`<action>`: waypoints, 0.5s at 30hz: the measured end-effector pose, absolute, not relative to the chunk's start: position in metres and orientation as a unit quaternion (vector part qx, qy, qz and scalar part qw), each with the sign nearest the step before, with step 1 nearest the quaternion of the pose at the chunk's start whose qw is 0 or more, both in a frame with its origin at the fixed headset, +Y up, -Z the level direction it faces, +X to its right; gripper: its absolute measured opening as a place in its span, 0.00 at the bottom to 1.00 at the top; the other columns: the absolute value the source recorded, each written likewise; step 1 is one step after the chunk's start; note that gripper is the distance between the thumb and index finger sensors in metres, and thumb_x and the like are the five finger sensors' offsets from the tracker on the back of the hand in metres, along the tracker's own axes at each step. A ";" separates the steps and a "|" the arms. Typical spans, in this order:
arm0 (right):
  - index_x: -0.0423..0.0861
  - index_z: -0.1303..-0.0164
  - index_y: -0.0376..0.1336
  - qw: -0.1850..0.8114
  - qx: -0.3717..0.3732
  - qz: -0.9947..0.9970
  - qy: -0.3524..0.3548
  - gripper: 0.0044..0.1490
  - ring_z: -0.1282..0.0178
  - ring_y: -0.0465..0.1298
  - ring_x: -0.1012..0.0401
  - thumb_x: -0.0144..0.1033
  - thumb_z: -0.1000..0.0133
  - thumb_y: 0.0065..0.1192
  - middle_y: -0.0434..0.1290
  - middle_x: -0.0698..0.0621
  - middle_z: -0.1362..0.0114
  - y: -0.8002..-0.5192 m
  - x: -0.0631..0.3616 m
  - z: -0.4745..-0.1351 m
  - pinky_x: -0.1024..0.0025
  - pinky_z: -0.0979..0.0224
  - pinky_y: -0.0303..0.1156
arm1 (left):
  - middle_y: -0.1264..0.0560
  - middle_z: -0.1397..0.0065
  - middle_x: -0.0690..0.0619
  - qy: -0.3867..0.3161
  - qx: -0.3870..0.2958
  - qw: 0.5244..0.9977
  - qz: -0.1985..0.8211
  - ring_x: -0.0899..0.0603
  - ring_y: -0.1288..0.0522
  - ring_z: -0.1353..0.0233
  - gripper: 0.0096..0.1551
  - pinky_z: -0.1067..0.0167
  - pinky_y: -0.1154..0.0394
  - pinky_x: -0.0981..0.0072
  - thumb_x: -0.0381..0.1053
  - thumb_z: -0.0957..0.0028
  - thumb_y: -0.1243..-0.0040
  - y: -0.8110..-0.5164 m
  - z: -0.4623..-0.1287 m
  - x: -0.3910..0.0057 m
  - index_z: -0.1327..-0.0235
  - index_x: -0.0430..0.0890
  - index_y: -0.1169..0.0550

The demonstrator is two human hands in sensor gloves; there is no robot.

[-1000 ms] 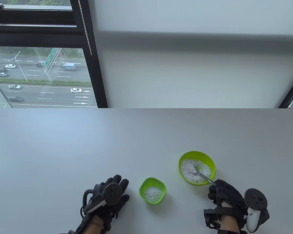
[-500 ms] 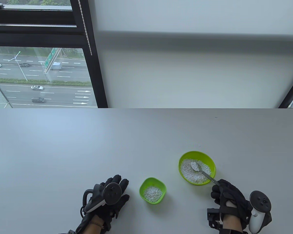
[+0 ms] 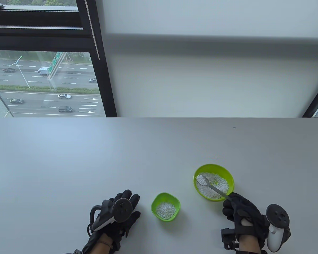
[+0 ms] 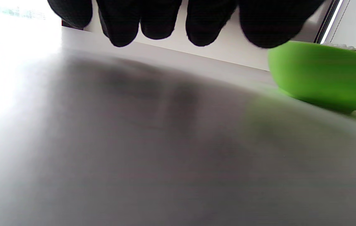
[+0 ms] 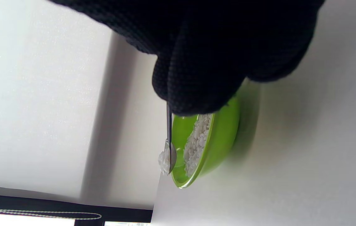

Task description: Scoop rice into small dish

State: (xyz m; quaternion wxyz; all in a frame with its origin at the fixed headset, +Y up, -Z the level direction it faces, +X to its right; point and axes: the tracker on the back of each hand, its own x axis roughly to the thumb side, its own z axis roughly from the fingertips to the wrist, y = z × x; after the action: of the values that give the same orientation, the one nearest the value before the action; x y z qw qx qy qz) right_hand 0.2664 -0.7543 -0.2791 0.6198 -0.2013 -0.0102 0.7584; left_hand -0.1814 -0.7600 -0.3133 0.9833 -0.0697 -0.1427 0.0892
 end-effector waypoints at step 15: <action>0.39 0.36 0.70 0.577 -0.095 0.807 0.083 0.28 0.60 0.87 0.63 0.41 0.42 0.62 0.84 0.49 0.48 -0.747 0.213 -0.285 0.63 0.49 0.82 | 0.39 0.12 0.45 -0.142 -0.069 0.983 0.090 0.32 0.34 0.18 0.41 0.27 0.38 0.36 0.68 0.49 0.45 -0.760 -0.313 -0.181 0.21 0.56 0.32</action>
State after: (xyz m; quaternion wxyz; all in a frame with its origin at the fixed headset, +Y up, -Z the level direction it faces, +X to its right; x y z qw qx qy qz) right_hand 0.2134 -0.7473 -0.2853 0.5766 -0.0952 0.0832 0.8072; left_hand -0.1813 -0.7604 -0.3132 0.9834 -0.0691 -0.1420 0.0898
